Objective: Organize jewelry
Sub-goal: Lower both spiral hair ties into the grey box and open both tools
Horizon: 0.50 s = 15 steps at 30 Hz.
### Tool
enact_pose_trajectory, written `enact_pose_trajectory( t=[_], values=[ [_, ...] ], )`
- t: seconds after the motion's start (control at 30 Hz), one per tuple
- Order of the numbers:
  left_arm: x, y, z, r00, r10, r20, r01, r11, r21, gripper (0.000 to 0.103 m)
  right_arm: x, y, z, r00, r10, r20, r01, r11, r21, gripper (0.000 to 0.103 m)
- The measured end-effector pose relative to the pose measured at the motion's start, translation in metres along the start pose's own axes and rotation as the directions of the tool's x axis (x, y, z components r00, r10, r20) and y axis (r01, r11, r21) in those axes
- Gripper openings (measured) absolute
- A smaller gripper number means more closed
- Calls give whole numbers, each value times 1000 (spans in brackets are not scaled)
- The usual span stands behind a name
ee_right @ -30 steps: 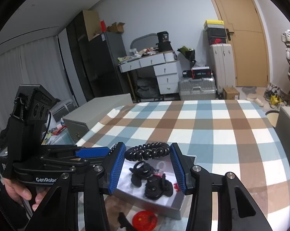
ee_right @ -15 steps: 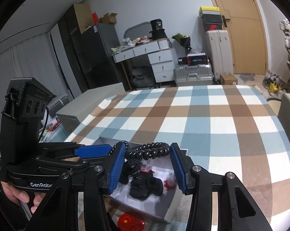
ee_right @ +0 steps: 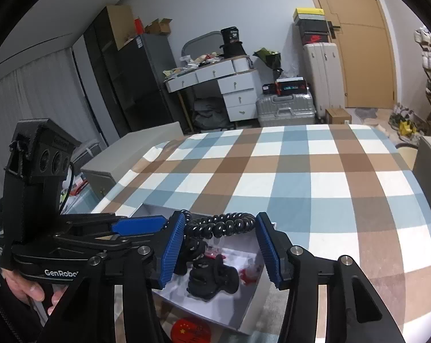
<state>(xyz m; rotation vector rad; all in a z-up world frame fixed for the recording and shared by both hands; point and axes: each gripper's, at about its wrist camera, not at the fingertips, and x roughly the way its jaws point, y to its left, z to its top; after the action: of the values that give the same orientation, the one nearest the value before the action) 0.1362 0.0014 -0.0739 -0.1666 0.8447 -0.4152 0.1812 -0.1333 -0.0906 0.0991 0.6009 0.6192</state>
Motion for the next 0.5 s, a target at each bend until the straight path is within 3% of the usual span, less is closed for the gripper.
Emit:
enact_pose_trajectory(
  t=[0.03,0.07,0.13,0.27,0.5],
  values=[
    [0,-1,0,1000,27,-5,-27,1000,5,44,-1,-1,0,1000,-1,1,1,1000,5,56],
    [0,-2,0,998,56,-8,-56,998,11,46,-2,-1,0,1000,-9,1,9,1000,10,67],
    [0,-3,0,998,70,-13,-69,997,17,51,-5,-1,0,1000,-18,11,18,1000,9,73],
    [-4,-2,-1,998,58,-8,-58,998,4,58,-12,4,0,999,-24,33,24,1000,-14,73],
    [-12,-4,-2,997,72,6,-72,997,7,59,-25,6,1,998,-34,51,35,999,-17,73]
  ],
)
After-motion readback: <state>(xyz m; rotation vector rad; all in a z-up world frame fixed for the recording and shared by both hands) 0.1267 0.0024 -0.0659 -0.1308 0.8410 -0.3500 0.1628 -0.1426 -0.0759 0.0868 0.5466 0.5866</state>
